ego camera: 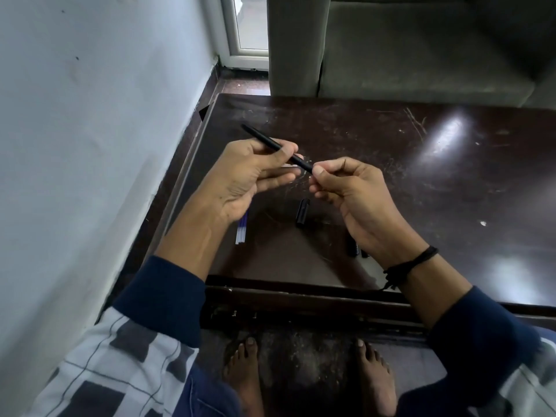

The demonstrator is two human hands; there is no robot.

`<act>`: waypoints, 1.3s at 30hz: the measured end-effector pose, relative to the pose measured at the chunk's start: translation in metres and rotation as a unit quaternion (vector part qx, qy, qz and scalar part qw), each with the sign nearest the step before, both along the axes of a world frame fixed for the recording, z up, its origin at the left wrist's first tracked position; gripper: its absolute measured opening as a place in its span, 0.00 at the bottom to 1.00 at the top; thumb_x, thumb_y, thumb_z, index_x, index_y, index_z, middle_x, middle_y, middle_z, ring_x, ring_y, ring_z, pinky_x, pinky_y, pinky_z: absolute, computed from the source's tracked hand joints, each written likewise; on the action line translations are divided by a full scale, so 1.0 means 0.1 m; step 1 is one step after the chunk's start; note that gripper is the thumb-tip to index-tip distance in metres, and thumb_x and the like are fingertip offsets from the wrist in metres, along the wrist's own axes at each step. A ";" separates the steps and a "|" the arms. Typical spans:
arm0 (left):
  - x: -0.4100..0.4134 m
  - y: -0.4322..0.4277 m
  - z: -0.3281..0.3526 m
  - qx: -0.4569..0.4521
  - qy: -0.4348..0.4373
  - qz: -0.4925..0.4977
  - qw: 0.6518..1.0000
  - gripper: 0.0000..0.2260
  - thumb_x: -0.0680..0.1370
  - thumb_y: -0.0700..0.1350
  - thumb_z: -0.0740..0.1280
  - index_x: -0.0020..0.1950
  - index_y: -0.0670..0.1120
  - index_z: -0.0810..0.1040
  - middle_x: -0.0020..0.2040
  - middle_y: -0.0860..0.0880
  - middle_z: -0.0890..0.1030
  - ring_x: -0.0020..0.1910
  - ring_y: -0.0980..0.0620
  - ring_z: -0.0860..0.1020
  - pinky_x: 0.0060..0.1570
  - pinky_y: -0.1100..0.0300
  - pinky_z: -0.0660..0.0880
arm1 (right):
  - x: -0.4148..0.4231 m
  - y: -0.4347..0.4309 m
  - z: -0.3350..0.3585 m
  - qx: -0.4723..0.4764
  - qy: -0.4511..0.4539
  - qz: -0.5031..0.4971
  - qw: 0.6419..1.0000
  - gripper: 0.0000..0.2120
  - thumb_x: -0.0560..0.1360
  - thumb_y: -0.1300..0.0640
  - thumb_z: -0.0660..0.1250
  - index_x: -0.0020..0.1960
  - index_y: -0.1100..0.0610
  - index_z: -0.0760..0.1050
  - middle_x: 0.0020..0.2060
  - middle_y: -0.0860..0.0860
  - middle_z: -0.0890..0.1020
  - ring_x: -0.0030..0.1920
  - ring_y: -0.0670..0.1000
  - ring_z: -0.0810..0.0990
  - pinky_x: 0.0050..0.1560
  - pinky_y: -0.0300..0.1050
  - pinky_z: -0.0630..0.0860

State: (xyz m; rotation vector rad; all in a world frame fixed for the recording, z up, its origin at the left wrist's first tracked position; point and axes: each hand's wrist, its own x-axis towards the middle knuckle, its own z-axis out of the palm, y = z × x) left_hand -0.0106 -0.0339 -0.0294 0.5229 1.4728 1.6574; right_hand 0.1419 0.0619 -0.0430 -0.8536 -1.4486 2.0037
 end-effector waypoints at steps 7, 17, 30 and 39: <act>0.11 0.04 -0.04 0.010 -0.001 0.000 1.000 0.04 0.79 0.38 0.70 0.51 0.39 0.83 0.45 0.44 0.87 0.44 0.49 0.86 0.43 0.61 0.82 | 0.01 0.04 -0.03 0.060 -0.041 0.011 0.997 0.03 0.80 0.61 0.70 0.49 0.61 0.81 0.36 0.53 0.84 0.36 0.47 0.82 0.38 0.37 0.79; 0.23 0.12 -0.07 0.004 -0.019 0.057 0.998 0.03 0.78 0.34 0.70 0.50 0.36 0.82 0.43 0.42 0.85 0.42 0.50 0.85 0.43 0.61 0.83 | -0.02 0.00 -0.09 0.171 -0.082 -0.048 0.981 0.08 0.78 0.66 0.71 0.42 0.57 0.81 0.30 0.48 0.83 0.32 0.44 0.80 0.35 0.37 0.77; 0.25 0.11 -0.14 0.003 -0.025 0.083 0.996 0.02 0.78 0.35 0.70 0.49 0.37 0.81 0.44 0.42 0.84 0.40 0.50 0.85 0.45 0.60 0.83 | 0.07 0.01 -0.06 0.126 -0.057 0.009 0.990 0.07 0.82 0.57 0.67 0.50 0.60 0.81 0.35 0.55 0.84 0.33 0.48 0.81 0.36 0.38 0.79; 0.24 0.04 -0.15 0.008 -0.036 0.089 0.995 0.03 0.79 0.36 0.71 0.49 0.37 0.82 0.45 0.42 0.86 0.45 0.49 0.86 0.47 0.59 0.82 | 0.01 -0.01 -0.09 0.160 -0.040 0.002 0.986 0.03 0.78 0.66 0.71 0.50 0.63 0.79 0.37 0.54 0.83 0.35 0.47 0.82 0.39 0.38 0.80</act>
